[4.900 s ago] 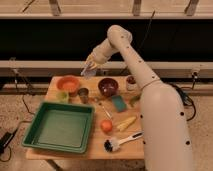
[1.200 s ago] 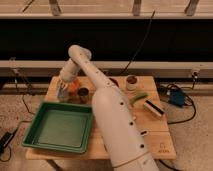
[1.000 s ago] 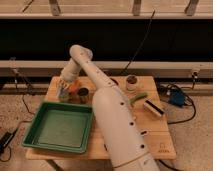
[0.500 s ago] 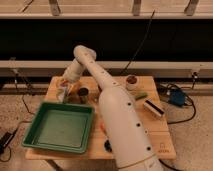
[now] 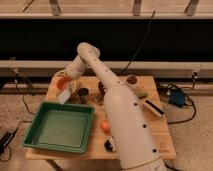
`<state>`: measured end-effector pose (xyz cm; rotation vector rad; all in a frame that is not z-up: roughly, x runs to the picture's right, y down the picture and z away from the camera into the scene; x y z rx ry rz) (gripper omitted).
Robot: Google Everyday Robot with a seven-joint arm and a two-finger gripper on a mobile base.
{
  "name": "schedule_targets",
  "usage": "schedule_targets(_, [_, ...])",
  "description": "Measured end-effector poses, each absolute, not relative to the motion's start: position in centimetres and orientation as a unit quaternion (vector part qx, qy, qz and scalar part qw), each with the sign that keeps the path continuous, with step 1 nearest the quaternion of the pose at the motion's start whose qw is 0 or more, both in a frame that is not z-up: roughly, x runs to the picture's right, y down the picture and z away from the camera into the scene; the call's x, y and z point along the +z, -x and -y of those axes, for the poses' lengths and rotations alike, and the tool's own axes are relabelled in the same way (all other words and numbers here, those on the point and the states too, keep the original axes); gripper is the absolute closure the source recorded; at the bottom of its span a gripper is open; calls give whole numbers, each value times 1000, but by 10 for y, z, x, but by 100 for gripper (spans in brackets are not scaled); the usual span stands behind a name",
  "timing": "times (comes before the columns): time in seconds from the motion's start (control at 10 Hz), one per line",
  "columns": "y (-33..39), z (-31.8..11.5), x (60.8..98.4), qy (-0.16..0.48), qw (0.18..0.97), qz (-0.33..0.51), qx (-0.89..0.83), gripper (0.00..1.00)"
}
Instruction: Place towel in plastic cup
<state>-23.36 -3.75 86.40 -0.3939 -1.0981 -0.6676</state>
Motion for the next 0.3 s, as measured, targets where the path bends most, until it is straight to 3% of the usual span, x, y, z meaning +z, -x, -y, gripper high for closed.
schedule_targets(0.3, [232, 42, 861, 175, 783, 513, -304, 20])
